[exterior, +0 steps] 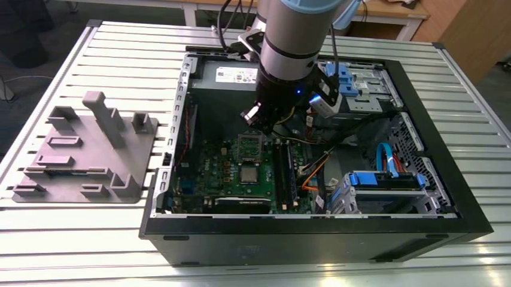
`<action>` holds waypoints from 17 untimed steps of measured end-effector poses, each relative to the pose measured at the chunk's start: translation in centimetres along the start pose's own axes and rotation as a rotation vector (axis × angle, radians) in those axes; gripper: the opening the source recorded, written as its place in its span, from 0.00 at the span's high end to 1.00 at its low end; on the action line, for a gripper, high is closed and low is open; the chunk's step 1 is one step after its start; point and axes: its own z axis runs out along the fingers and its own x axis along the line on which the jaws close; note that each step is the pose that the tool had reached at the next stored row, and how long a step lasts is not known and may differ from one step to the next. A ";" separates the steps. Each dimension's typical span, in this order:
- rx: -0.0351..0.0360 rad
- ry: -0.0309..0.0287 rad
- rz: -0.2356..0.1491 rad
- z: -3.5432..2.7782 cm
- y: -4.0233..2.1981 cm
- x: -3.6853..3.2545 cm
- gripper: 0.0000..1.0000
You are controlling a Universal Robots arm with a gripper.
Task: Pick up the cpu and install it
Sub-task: 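Close the cpu cover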
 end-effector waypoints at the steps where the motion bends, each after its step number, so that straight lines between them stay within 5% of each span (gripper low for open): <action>1: -0.0001 0.0000 0.000 0.00 -0.02 -0.02 0.89; 17: -0.0013 0.0034 -0.030 -0.17 -0.37 0.10 0.89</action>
